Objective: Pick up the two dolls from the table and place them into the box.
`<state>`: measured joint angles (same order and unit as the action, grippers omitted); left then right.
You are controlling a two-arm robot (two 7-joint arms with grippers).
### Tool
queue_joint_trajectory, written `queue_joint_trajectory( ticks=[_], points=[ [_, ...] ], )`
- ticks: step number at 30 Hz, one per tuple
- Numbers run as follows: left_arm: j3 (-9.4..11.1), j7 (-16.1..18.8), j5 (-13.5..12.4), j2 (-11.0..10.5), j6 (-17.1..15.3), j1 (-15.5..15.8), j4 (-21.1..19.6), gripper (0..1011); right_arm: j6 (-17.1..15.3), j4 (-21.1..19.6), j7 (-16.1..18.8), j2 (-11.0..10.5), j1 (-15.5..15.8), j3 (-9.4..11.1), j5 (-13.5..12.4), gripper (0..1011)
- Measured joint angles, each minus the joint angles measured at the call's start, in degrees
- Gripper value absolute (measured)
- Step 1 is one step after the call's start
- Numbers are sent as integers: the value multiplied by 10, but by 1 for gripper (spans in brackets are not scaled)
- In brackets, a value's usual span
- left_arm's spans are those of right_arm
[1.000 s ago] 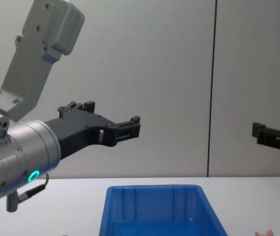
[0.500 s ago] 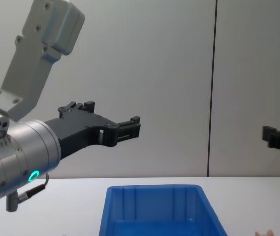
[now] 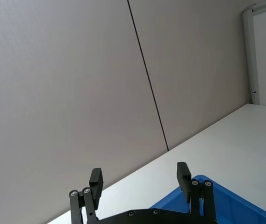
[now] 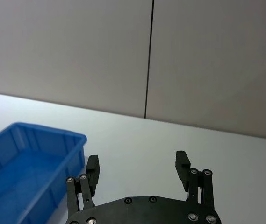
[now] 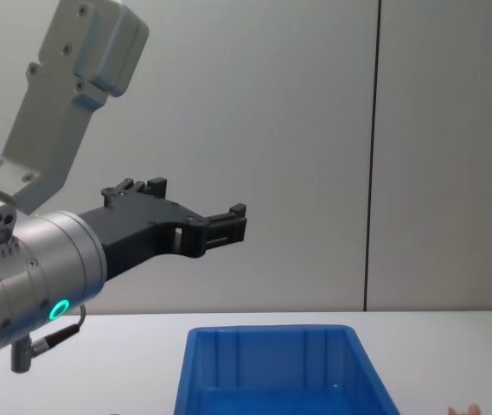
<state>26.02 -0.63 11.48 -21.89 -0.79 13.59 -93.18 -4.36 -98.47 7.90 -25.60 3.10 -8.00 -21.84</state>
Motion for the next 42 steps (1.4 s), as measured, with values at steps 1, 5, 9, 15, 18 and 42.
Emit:
queue_joint_trajectory(
  ticks=[1,5,9,15,18,42],
  points=[
    [0,0,0,0,0,0,0,1001,-4,3,2,-4,1,2,-2,1001],
    [0,0,0,0,0,0,0,1001,-17,12,10,-12,4,8,-5,1001],
    [0,0,0,0,0,0,0,1001,-31,22,16,-17,4,11,-6,1001],
    [0,0,0,0,0,0,0,1001,-47,39,26,-20,1,12,-2,1001],
    [0,0,0,0,0,0,0,1001,-57,52,33,-21,-4,12,1,1001],
    [0,0,0,0,0,0,0,1001,-110,95,63,-15,-12,3,3,1001]
  ],
)
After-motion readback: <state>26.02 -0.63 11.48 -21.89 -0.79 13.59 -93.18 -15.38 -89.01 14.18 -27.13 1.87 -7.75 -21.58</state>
